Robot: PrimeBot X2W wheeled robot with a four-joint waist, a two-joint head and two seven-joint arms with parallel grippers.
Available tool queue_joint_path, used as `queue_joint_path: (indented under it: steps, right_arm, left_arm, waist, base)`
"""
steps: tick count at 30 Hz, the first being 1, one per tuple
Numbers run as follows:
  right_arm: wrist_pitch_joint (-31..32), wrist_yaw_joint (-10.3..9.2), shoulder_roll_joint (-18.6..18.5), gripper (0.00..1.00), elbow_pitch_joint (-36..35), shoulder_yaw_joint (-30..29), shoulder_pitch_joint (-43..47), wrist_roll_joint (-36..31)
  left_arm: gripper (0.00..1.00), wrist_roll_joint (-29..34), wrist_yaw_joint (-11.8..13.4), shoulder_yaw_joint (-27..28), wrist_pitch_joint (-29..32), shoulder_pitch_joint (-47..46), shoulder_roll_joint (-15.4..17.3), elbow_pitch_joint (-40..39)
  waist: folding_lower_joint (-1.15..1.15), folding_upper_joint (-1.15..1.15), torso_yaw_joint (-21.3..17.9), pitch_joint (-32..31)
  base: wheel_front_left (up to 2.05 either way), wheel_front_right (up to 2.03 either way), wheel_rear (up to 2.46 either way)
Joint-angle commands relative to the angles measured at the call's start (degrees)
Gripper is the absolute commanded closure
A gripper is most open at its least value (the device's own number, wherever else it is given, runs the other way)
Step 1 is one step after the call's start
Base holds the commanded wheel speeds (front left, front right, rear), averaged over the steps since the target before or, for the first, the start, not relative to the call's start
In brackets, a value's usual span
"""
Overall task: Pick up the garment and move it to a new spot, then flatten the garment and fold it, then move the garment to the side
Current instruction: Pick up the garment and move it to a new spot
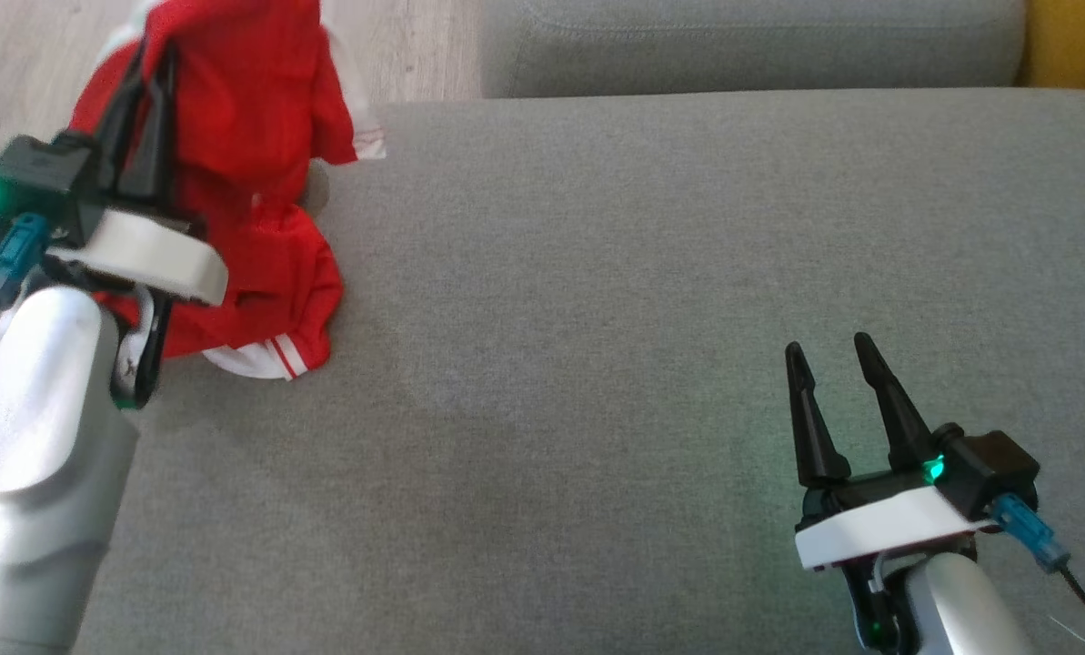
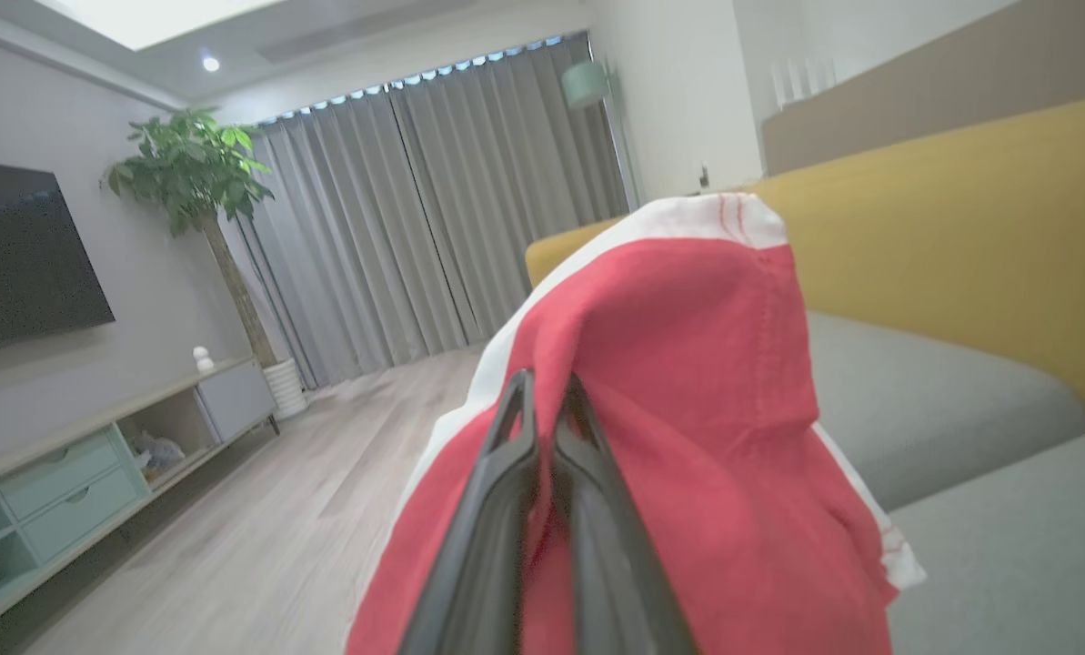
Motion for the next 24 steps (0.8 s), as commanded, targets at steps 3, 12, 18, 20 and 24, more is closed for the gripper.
queue_joint_path:
  steps: [3,12,18,20,24]
  right_arm:
    - [-0.6,-0.04,-0.3,0.0,-1.6,1.4,-0.6,0.3]
    - [-0.6,-0.04,-0.3,0.0,-2.5,1.8,-1.6,1.4]
    - [-0.6,-0.04,-0.3,0.0,-3.8,1.8,-3.2,2.8]
    - [-0.6,-0.04,-0.3,0.0,-4.3,1.9,-3.8,3.5]
    - [-0.6,-0.04,-0.3,0.0,-5.9,2.5,-4.7,5.2]
  left_arm:
    - [1.0,-0.4,1.5,3.1,-0.9,-2.3,1.7,-6.2]
    - [1.0,-0.6,2.0,-0.2,3.6,-2.1,-0.8,-14.9]
    - [1.0,-0.4,1.6,-4.3,5.6,-2.4,-4.4,-16.0]
    - [1.0,-0.1,1.6,-5.6,5.8,-2.7,-5.6,-15.4]
    - [1.0,0.2,1.9,-7.9,4.8,-4.1,-9.3,-12.3]
  waist:
    - [0.01,0.0,-0.6,-0.6]
    - [0.01,0.0,-5.6,0.3]
    - [0.01,0.0,-12.3,2.4]
    - [0.01,0.0,-14.9,3.2]
    - [0.01,0.0,-21.1,5.3]
  base:
    - [0.0,0.0,0.0]
    - [0.0,0.0,0.0]
    - [0.0,0.0,0.0]
    - [0.0,0.0,0.0]
    - [0.0,0.0,0.0]
